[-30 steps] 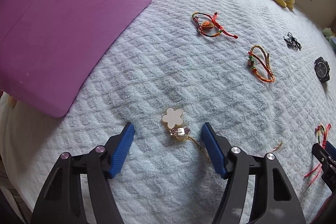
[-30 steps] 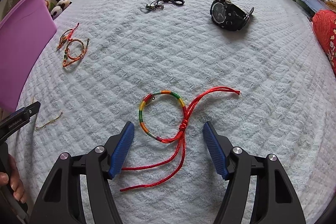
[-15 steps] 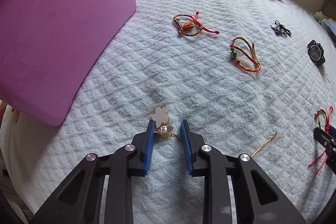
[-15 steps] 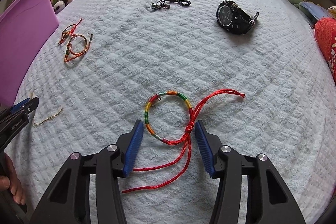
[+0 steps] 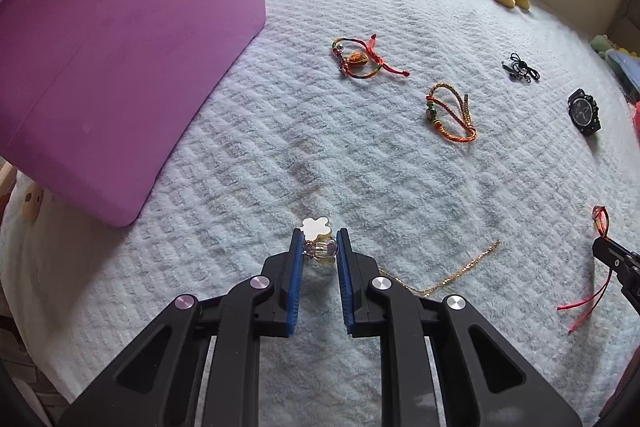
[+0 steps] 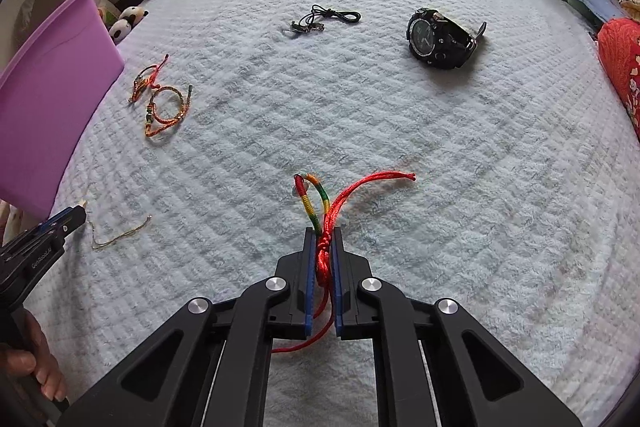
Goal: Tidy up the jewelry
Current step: 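Grasp the gold flower-pendant chain with the left tool while the right tool grasps the red-string bracelet, then carry both items into the pink tub and open both tools to release them, then withdraw both tools from the tub toward the orange bracelet and black watch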
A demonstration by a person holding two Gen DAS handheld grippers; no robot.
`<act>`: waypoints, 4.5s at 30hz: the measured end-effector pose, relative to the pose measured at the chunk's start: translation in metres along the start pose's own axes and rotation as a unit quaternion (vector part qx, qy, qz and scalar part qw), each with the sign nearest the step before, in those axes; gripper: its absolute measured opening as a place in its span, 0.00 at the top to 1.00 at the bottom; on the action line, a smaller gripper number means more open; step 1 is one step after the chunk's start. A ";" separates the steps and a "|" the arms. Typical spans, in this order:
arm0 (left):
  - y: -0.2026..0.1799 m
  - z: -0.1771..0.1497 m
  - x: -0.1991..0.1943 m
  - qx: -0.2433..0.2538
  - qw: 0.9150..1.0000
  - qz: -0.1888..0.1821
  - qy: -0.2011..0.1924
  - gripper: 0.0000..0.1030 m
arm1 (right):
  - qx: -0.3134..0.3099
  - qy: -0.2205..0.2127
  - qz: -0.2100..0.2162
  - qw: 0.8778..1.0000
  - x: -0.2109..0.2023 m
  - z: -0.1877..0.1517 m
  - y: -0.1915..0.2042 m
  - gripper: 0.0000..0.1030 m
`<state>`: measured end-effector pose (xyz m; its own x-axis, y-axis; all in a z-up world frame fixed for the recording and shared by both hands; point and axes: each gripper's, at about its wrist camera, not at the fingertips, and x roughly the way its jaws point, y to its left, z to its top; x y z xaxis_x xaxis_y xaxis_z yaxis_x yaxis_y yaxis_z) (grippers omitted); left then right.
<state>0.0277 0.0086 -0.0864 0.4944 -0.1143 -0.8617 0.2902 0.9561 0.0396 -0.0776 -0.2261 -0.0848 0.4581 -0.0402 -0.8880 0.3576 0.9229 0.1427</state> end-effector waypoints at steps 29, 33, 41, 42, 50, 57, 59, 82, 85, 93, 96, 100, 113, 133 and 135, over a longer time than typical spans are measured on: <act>0.000 0.068 -0.178 -0.066 0.998 -0.020 -0.011 0.84 | -0.069 -0.009 0.093 0.993 -0.176 0.067 0.030 0.93; 0.013 0.081 -0.209 -0.082 0.996 -0.013 -0.023 0.84 | -0.091 -0.013 0.116 0.989 -0.196 0.086 0.049 0.93; 0.067 0.121 -0.255 -0.100 0.994 0.003 -0.053 0.84 | -0.128 -0.034 0.155 0.979 -0.220 0.128 0.118 0.93; 0.075 0.128 -0.259 -0.099 0.993 0.002 -0.058 0.84 | -0.130 -0.037 0.159 0.978 -0.223 0.134 0.129 0.93; 0.145 0.188 -0.271 -0.071 0.994 -0.012 -0.087 0.84 | -0.141 -0.057 0.178 0.972 -0.234 0.180 0.226 0.93; 0.203 0.220 -0.246 -0.067 0.994 -0.015 -0.083 0.84 | -0.153 -0.052 0.194 0.968 -0.217 0.211 0.317 0.93; 0.219 0.226 -0.235 -0.068 0.995 -0.017 -0.076 0.84 | -0.156 -0.040 0.199 0.967 -0.206 0.217 0.340 0.93; 0.285 0.204 -0.085 -0.105 0.990 -0.015 0.092 0.66 | -0.195 0.119 0.133 0.964 -0.065 0.225 0.432 0.75; 0.291 0.203 -0.090 -0.117 0.990 -0.001 0.085 0.25 | -0.194 0.103 0.128 0.967 -0.070 0.227 0.428 0.62; 0.297 0.199 -0.101 -0.118 0.989 0.022 0.086 0.16 | -0.163 0.115 0.124 0.972 -0.072 0.219 0.412 0.56; 0.296 0.198 -0.106 -0.115 0.989 0.023 0.085 0.16 | -0.164 0.121 0.125 0.971 -0.074 0.213 0.410 0.54; 0.292 0.196 -0.109 -0.108 0.990 0.024 0.090 0.16 | -0.156 0.128 0.129 0.971 -0.078 0.208 0.405 0.54; 0.285 0.199 -0.127 -0.094 0.992 0.023 0.080 0.15 | -0.138 0.119 0.132 0.974 -0.096 0.202 0.391 0.51; 0.194 0.195 -0.163 -0.040 0.998 -0.012 0.045 0.09 | -0.055 0.100 0.097 0.989 -0.134 0.160 0.272 0.43; 0.175 0.194 -0.168 -0.034 0.998 -0.023 0.042 0.08 | -0.039 0.092 0.092 0.991 -0.142 0.156 0.249 0.42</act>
<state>0.1544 0.1427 0.1639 0.4115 -0.1379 -0.9009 0.2532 0.9669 -0.0324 0.0727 -0.0504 0.1451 0.3505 0.1955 -0.9159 0.2143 0.9353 0.2816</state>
